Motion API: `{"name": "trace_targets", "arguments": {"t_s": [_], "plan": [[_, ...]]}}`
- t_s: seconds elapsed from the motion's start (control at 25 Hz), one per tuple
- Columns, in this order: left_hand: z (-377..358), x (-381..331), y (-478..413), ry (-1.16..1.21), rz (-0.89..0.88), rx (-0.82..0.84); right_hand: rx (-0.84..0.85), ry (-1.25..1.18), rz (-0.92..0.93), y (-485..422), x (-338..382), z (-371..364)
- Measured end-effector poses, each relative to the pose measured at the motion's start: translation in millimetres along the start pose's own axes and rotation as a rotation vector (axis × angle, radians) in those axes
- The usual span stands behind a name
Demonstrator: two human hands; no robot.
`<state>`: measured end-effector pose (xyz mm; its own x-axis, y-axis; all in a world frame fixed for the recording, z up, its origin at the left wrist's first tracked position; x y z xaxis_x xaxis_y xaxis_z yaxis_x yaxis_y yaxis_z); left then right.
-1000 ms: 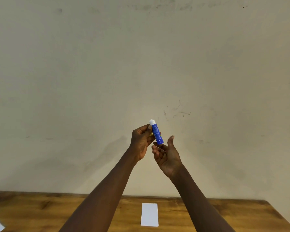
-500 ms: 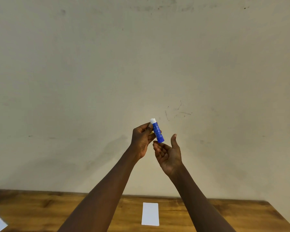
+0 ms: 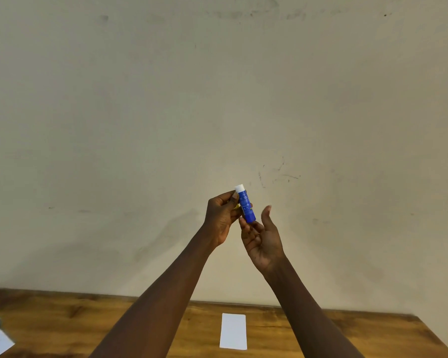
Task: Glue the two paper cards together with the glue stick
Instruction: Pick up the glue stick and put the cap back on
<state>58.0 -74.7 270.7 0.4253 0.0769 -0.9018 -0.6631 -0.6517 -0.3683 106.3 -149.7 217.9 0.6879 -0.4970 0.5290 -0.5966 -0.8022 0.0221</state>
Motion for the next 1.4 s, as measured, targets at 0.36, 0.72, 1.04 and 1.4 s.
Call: {"name": "trace_targets", "arguments": {"t_s": [0.36, 0.72, 1.04, 1.4], "plan": [[-3.2, 6.7, 1.9, 0.026, 0.037, -0.023, -0.037, -0.066, 0.162, -2.4, 7.5, 1.5], [12.6, 10.9, -0.2, 0.379, 0.164, -0.156, -0.079, -0.021, 0.187, 2.7, 11.1, 19.5], [4.7, 2.2, 2.3, 0.229, 0.155, -0.131, -0.081, 0.116, 0.252, 2.0, 11.6, 13.4], [2.2, -1.9, 3.1, -0.031, 0.047, -0.070, -0.125, 0.249, 0.359, 5.9, 16.8, 12.1]]}}
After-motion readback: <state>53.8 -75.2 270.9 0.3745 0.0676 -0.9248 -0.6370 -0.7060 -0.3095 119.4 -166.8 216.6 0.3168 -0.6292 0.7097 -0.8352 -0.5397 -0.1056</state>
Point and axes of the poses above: each hand's wrist, its own y-axis away from the middle knuckle, its own z-axis out of the back of the hand, x = y × z, the point moved 7 cm from there along -y, towards the middle knuckle, and after that the axes turned 3 degrees about -y, right-handed, at the moved point
